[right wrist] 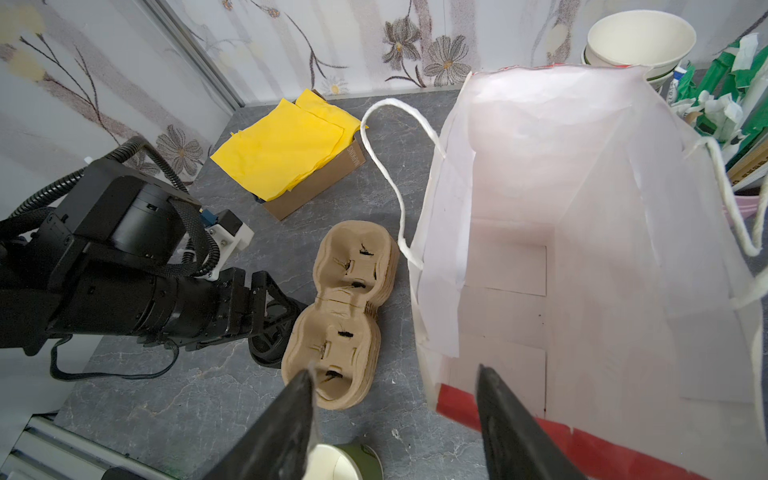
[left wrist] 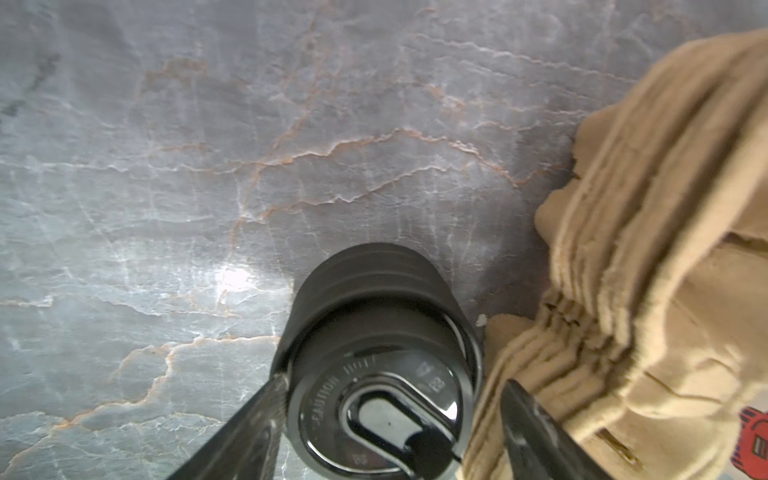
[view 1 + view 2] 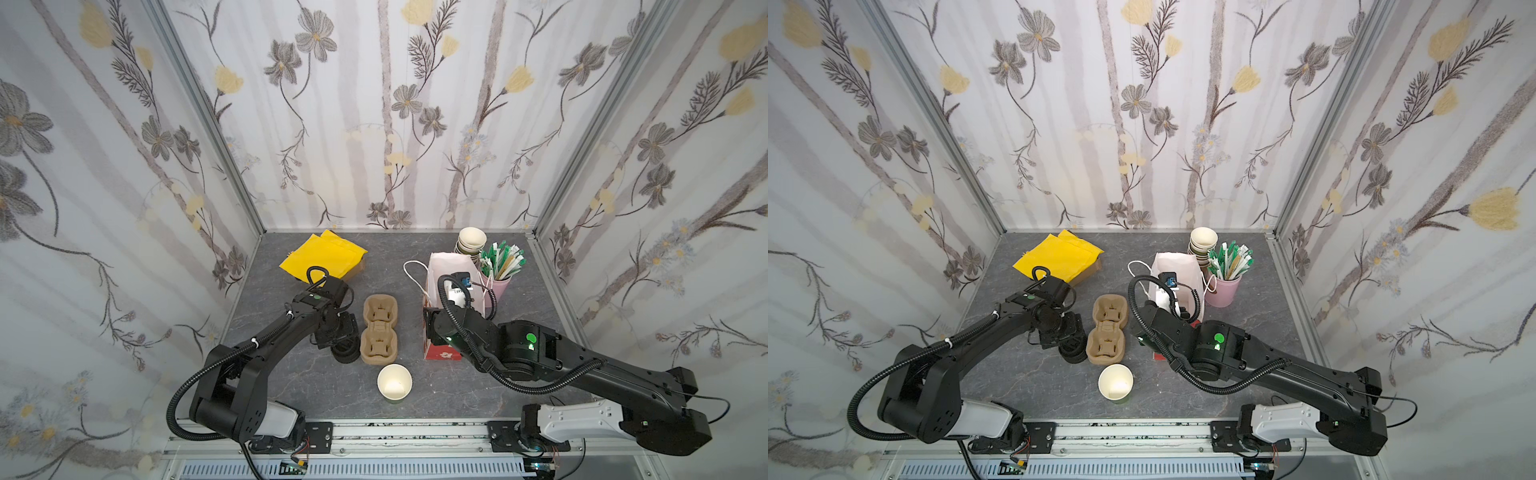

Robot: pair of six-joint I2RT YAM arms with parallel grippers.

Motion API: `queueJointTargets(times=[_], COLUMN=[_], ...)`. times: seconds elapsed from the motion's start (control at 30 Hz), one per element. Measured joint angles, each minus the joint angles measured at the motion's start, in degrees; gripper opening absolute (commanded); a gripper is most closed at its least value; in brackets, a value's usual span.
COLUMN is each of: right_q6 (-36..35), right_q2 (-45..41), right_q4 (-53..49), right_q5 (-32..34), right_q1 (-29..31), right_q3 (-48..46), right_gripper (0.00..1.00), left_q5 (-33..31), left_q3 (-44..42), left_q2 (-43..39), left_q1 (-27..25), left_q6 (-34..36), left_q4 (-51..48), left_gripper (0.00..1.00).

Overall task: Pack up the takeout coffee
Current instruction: 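Grasp the black coffee lid with the left gripper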

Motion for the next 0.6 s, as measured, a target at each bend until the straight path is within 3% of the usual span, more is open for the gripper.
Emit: queueJointTargets(times=[0.27,0.6], right_q6=[0.4,1.2], right_q2=[0.2,0.9], right_q4=[0.6,1.5], right_q5=[-0.4,-0.4], right_q1=[0.0,0.1], right_q3=[0.1,0.6], right_gripper=[0.63,0.63], left_q5=[-1.8,-1.9], left_q3=[-0.4,-1.3], left_q2=[0.4,0.7], left_q1=[-0.9,-1.7], left_q6=[1.7,4.5], left_q4=[-0.8,-0.9], left_gripper=[0.79,0.83])
